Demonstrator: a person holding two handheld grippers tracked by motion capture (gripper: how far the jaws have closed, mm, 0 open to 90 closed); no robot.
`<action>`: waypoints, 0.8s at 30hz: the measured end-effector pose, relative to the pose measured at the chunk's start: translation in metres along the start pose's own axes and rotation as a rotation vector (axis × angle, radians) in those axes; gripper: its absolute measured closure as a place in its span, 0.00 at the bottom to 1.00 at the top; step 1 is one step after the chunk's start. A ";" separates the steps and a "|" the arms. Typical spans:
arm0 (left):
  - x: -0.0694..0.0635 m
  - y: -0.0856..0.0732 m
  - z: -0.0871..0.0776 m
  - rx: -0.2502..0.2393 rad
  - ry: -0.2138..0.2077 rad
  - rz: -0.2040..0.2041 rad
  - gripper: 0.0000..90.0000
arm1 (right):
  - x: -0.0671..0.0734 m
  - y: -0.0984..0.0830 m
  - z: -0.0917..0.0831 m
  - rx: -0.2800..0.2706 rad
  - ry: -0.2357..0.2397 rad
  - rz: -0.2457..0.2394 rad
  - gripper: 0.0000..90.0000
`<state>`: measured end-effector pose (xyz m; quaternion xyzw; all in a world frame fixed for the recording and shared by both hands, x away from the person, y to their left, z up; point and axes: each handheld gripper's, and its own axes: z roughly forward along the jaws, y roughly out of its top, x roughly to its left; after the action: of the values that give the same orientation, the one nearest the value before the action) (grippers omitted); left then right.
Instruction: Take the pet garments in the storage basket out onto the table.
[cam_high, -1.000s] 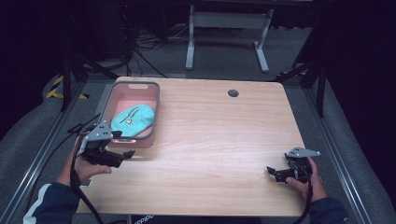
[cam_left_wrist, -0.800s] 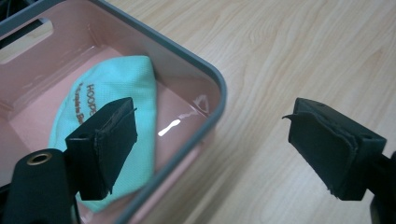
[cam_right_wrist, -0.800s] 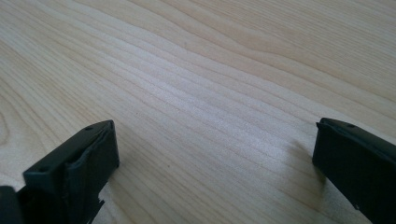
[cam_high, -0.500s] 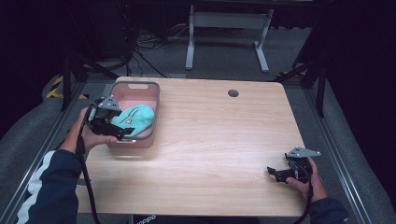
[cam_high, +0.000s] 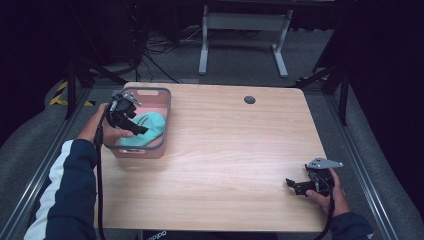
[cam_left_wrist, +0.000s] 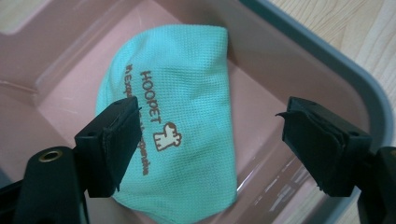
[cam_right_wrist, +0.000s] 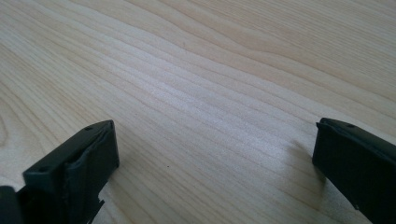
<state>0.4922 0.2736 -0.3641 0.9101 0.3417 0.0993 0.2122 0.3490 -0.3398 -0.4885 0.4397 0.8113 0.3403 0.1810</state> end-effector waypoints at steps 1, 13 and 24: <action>0.002 0.001 0.003 0.014 0.004 -0.009 0.22 | 0.000 0.000 0.000 -0.001 -0.001 0.001 0.01; 0.016 0.013 0.054 0.224 0.009 -0.033 0.22 | 0.001 0.000 0.000 0.001 -0.008 0.009 0.01; 0.027 0.012 0.084 0.382 -0.008 -0.077 0.21 | 0.002 0.000 -0.001 0.001 -0.015 0.012 0.01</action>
<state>0.5463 0.2569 -0.4321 0.9205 0.3879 0.0209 0.0407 0.3475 -0.3389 -0.4884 0.4471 0.8075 0.3376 0.1848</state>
